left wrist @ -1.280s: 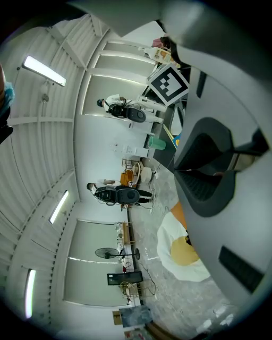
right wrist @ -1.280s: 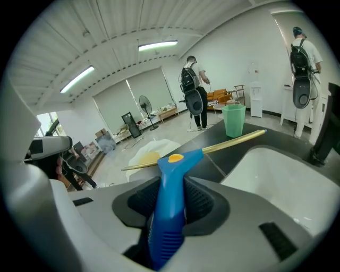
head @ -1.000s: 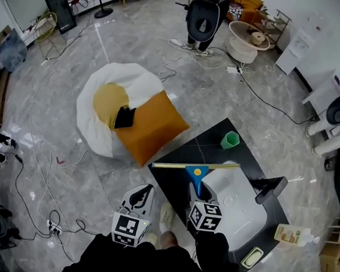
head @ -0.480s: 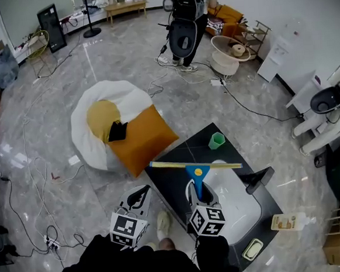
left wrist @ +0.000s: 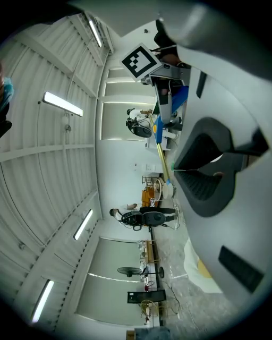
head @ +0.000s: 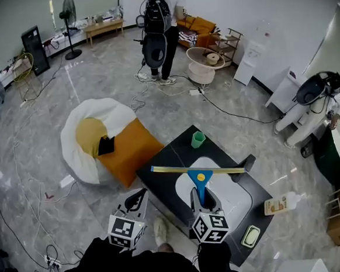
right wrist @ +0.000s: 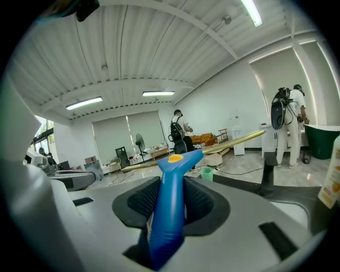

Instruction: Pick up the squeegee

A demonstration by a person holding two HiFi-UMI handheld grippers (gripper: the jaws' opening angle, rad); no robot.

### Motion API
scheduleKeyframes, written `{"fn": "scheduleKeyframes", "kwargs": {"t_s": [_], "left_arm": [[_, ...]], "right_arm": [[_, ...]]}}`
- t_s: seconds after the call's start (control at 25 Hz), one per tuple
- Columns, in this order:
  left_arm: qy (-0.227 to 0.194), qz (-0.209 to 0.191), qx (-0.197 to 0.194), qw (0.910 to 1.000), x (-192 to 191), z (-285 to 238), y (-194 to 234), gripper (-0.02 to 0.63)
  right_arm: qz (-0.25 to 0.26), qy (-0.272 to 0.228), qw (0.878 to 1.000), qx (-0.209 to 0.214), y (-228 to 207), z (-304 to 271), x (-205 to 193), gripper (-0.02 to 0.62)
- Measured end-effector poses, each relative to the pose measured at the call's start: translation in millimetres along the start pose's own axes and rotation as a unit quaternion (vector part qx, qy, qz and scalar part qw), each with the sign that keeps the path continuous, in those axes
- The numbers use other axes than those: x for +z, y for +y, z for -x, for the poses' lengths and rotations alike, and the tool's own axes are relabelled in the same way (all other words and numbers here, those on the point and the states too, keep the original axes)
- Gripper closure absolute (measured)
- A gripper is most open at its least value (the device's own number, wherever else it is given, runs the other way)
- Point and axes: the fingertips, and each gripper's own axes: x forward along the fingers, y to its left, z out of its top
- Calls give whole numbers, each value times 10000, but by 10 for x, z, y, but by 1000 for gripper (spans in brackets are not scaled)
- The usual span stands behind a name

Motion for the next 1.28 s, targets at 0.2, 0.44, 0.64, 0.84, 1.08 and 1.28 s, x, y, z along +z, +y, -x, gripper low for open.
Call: {"fn": "scheduleKeyframes", "kwargs": {"t_s": [0.2,0.44,0.64,0.84,1.08,1.28], "left_arm": [[-49,-91,-224,9997,22,151,-214,580],[-133,-244,-497,9984,28,324,-503,580],[-152,-329,-662,9971,27,493,-683,580],[-131,-370,-777,9962,-49,588,-813,580],[-126,-426,-839,9955,-53,618,-859,580],[-121,-450,-873,9951,-8,625,-895,580]], "right_arm": [[-31,-221,9994,-250,-53,454,23,445],[-94,-400,9977,-530,-123,954,-77,445],[-188,-511,9961,-700,-107,1326,-155,445],[-281,-530,9948,-824,-118,1549,-307,445],[-338,-546,9941,-877,-98,1617,-360,445],[-323,-558,9940,-886,-92,1649,-312,445]]}}
